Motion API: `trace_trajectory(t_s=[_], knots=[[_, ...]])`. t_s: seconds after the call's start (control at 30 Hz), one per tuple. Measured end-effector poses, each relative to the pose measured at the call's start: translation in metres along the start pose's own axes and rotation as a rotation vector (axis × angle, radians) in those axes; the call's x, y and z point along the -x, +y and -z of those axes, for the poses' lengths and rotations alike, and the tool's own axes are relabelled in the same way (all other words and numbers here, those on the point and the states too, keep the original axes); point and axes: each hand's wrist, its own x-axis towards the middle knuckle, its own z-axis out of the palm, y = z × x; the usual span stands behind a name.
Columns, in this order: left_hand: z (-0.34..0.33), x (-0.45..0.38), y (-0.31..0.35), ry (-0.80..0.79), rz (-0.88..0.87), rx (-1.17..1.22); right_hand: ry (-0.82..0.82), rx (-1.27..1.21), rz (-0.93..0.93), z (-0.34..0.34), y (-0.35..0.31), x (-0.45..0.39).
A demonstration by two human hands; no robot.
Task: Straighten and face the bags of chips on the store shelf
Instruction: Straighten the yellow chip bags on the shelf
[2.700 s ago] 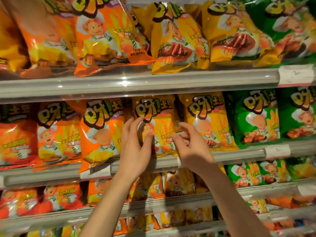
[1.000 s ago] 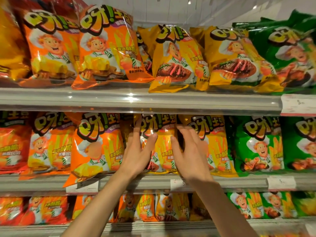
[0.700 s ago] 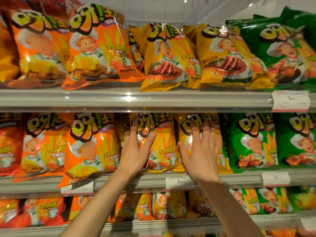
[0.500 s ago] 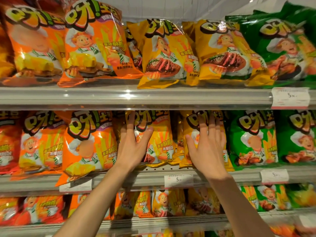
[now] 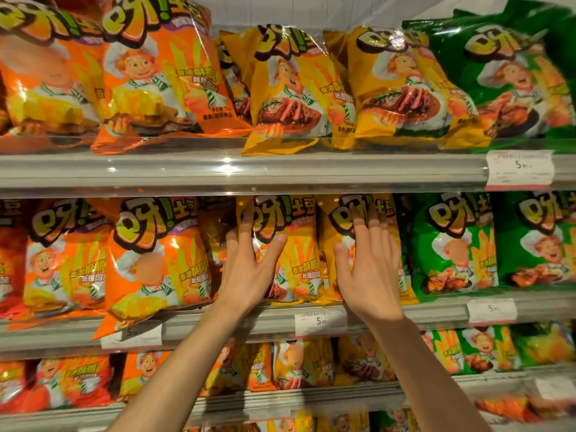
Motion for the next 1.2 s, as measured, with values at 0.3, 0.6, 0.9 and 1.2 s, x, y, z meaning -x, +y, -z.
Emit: trace_trajectory(t_s=[0.3, 0.6, 0.9, 1.2], knots=[[-0.001, 0.002, 0.002, -0.04, 0.014, 0.028, 0.014, 0.053, -0.014, 0.0, -0.003, 0.006], [0.006, 0.005, 0.002, -0.077, 0.11, 0.141, -0.25, -0.471, -0.079, 0.015, -0.065, 0.018], [0.004, 0.002, -0.002, -0.071, 0.092, 0.05, -0.326, -0.51, -0.239, -0.013, -0.083, 0.006], [0.025, 0.014, -0.004, -0.06, 0.028, 0.074, -0.38, -0.63, -0.237, 0.01, -0.066, 0.008]])
